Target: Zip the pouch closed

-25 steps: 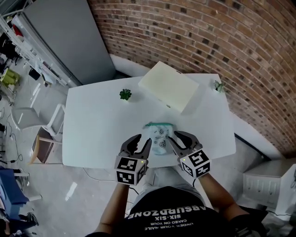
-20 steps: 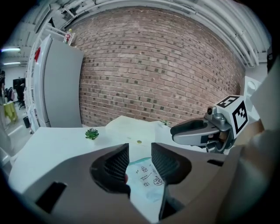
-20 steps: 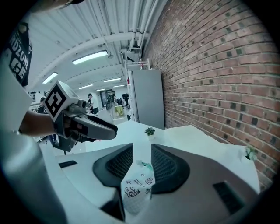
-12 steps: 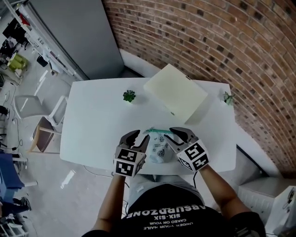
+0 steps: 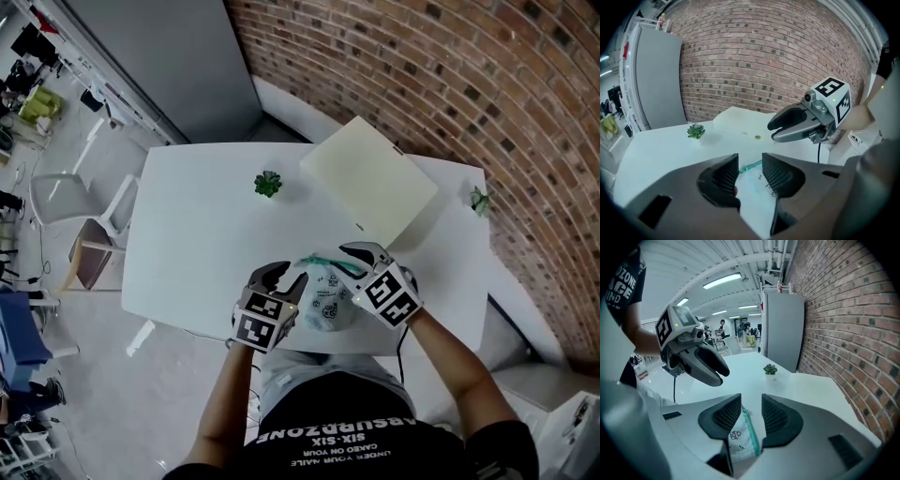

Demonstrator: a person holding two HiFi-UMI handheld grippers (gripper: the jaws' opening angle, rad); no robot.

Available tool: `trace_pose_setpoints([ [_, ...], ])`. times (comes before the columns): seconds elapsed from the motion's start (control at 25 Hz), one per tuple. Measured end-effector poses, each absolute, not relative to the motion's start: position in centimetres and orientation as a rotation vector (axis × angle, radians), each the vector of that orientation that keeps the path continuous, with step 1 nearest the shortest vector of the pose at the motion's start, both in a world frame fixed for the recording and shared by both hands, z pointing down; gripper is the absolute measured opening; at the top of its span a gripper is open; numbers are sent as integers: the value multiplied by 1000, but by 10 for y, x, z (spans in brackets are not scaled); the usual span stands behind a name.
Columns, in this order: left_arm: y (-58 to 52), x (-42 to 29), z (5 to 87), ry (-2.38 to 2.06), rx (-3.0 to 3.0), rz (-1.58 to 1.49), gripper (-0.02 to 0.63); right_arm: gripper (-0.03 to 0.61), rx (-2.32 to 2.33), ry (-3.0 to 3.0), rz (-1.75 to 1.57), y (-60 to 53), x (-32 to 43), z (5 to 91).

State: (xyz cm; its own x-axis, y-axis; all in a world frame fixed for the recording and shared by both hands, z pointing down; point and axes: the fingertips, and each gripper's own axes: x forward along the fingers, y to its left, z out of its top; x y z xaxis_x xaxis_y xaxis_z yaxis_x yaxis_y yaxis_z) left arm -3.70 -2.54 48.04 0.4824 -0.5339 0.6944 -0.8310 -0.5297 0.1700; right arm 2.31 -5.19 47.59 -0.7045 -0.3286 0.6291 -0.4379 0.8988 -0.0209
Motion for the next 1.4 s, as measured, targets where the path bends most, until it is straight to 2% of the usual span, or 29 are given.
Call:
trace_pose_setpoints([
  [0.52,-44,-47,550,-1002,2148,890,140,127,337,-2264,245,-81,-13,556],
  [1.4,-49,-48,629,-872,2104,1030,132,126,60,-2019,-50,-79,-28,633],
])
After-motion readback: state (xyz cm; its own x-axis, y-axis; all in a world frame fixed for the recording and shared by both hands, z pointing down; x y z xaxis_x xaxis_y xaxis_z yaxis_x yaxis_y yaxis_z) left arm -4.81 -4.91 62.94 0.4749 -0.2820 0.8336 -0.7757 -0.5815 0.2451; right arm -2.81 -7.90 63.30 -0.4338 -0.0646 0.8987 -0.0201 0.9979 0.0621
